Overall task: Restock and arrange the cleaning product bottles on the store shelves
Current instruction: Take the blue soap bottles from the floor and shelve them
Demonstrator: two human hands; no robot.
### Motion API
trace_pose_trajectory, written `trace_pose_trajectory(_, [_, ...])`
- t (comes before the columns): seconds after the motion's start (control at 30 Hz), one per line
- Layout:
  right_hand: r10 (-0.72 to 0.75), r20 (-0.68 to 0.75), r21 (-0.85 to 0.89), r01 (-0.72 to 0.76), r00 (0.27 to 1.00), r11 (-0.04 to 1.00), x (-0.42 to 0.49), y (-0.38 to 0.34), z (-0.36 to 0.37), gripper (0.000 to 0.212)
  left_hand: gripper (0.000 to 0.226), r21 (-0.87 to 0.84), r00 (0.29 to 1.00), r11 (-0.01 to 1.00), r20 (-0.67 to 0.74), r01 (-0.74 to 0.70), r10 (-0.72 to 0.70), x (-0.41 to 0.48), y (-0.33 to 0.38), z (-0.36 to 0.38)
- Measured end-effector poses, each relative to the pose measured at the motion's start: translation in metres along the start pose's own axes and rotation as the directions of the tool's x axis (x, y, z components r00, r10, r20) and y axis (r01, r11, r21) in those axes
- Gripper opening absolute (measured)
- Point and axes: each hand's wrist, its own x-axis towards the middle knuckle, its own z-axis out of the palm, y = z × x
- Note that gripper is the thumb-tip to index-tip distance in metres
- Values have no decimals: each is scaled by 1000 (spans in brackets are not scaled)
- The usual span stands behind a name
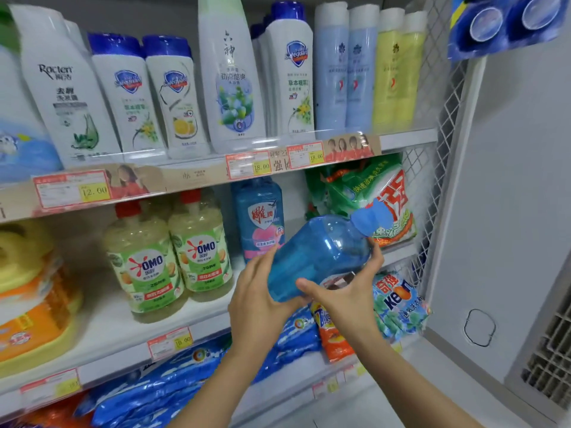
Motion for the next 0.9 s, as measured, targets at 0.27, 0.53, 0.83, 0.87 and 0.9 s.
trace_pose_trajectory(0.27, [-52, -193, 94, 71, 980, 993, 43, 20, 18, 119, 88, 246, 975, 960, 202, -137, 88, 51, -27, -1])
trace_pose_trajectory(0.53, [-139, -101, -189, 118, 985, 975, 106, 50, 10, 124, 88, 523, 941, 819, 333, -234, 57, 80, -43, 32])
trace_pose_trajectory(0.83, [-64, -12, -515, 48, 998, 856, 155, 64, 27, 130, 92, 586, 952, 781, 304, -214, 32, 92, -63, 55])
trace_pose_trajectory(0.87, [-35, 10, -560, 34, 999, 828, 162, 63, 32, 131, 92, 594, 954, 775, 299, -215, 35, 93, -65, 56])
trace_pose_trajectory(0.9, [-5, 27, -599, 20, 1000, 801, 170, 63, 36, 132, 92, 598, 956, 773, 291, -212, 37, 93, -67, 58])
